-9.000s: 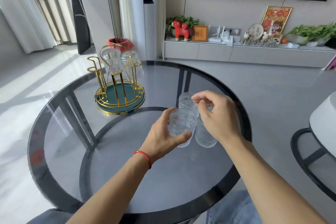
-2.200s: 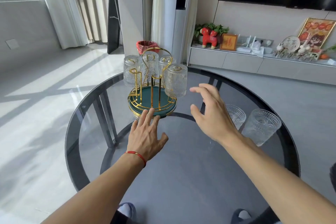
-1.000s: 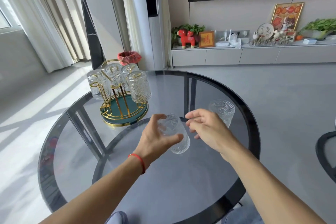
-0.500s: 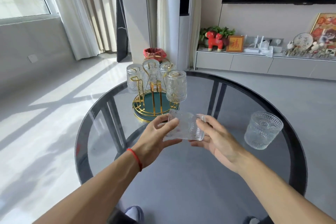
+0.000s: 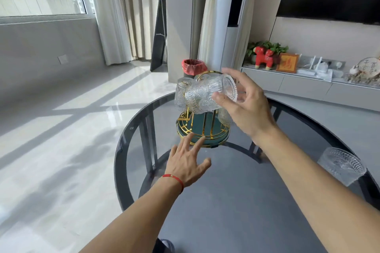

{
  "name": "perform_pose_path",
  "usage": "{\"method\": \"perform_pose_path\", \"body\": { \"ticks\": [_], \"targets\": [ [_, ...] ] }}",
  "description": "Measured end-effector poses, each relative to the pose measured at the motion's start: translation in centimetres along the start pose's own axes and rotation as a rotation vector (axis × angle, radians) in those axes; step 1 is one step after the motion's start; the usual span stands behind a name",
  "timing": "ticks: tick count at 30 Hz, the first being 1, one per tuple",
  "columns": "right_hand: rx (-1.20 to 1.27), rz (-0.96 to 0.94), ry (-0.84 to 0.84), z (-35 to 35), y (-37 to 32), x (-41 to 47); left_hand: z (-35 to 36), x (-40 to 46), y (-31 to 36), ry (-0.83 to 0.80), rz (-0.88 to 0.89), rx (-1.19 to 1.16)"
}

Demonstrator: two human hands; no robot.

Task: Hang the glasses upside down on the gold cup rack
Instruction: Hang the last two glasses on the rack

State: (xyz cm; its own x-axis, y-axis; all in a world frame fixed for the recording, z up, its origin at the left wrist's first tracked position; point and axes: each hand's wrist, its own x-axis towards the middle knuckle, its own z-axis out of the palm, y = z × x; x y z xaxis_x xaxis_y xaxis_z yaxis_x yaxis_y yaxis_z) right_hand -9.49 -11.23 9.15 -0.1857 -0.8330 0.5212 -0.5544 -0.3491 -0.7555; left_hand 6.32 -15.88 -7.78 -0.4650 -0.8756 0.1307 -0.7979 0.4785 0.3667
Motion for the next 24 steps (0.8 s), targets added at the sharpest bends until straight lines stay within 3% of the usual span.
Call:
{"method": "perform_pose_path", "body": {
  "ticks": [9, 24],
  "targets": [
    [-0.381, -0.059, -0.12, 5.1, 0.8, 5.5, 1.0, 0.3, -0.7, -0.001, -0.008, 0.039],
    [-0.551, -0.014, -0.268, 8.3, 3.0, 6.5, 0.9, 0.4, -0.1, 0.009, -0.025, 0.077]
  ]
}}
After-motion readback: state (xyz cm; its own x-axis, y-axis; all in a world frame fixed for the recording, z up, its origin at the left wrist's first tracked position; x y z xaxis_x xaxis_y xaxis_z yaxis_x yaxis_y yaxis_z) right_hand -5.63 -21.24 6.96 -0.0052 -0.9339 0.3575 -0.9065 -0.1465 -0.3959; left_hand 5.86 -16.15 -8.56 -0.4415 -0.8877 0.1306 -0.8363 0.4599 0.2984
